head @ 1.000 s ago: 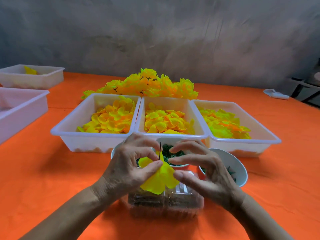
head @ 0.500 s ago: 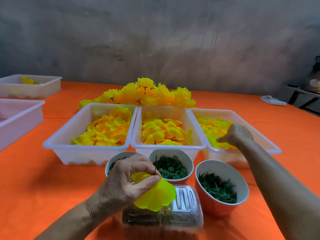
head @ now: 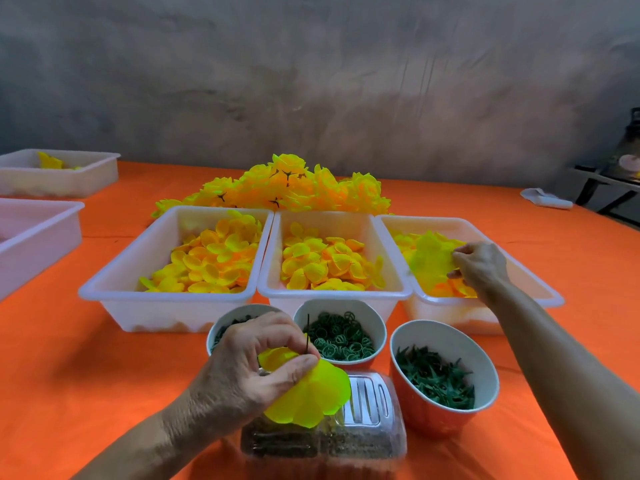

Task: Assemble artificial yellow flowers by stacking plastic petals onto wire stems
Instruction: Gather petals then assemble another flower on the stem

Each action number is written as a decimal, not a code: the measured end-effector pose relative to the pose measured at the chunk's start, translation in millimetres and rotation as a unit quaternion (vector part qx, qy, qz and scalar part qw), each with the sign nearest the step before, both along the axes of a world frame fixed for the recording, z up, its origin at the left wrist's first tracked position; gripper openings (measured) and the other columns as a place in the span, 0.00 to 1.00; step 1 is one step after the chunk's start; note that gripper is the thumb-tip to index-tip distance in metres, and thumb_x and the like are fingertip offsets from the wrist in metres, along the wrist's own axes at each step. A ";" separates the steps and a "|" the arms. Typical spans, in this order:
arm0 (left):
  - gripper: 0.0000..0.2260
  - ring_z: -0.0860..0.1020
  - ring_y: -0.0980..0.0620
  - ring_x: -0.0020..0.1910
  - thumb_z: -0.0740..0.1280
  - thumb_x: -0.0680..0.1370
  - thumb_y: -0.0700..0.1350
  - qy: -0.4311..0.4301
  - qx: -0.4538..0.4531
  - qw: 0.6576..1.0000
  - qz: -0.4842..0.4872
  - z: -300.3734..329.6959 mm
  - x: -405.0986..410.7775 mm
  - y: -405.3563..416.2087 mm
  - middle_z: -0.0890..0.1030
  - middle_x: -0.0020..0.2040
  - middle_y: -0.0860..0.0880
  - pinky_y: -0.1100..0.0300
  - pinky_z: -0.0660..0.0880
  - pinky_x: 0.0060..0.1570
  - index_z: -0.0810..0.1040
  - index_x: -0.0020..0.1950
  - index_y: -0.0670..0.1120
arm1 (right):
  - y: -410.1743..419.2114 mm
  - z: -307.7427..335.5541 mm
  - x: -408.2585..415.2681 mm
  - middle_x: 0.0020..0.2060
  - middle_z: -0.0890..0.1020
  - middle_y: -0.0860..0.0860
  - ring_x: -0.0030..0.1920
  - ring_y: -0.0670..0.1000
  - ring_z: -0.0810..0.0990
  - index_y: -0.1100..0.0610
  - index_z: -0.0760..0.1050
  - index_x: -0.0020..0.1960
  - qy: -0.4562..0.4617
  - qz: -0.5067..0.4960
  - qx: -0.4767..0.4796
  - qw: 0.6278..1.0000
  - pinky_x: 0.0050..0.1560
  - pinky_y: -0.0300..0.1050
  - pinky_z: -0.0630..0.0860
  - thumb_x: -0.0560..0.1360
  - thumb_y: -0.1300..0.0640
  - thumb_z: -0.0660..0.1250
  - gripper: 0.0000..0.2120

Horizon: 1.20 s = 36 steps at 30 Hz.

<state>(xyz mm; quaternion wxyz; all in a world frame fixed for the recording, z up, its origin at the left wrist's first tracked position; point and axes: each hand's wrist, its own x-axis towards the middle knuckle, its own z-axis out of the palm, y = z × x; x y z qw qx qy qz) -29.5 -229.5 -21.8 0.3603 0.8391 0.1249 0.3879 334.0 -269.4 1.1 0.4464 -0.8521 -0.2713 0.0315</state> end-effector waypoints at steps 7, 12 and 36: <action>0.09 0.79 0.54 0.40 0.69 0.70 0.51 -0.004 0.003 1.000 0.003 -1.4 -0.5 0.2 0.79 0.37 0.55 0.63 0.73 0.42 0.82 0.37 0.47 | -7.2 1.6 -2.9 0.32 0.78 0.56 0.20 0.42 0.77 0.60 0.74 0.43 0.158 0.015 0.150 0.976 0.31 0.41 0.71 0.68 0.70 0.71 0.09; 0.07 0.79 0.54 0.40 0.69 0.71 0.51 -0.004 0.008 1.000 0.005 -2.2 -1.5 -1.0 0.79 0.37 0.55 0.61 0.73 0.43 0.82 0.37 0.50 | -10.0 -6.0 2.4 0.30 0.75 0.55 0.27 0.49 0.71 0.58 0.75 0.39 0.131 -0.023 0.160 0.978 0.17 0.34 0.61 0.68 0.64 0.75 0.09; 0.05 0.79 0.56 0.40 0.71 0.70 0.49 -0.014 -0.005 1.000 0.018 -3.3 -1.9 -5.2 0.80 0.37 0.57 0.63 0.73 0.42 0.83 0.37 0.49 | -24.1 31.0 -166.1 0.34 0.84 0.51 0.33 0.47 0.82 0.57 0.75 0.43 0.375 0.356 0.256 0.817 0.35 0.38 0.77 0.60 0.60 0.71 0.12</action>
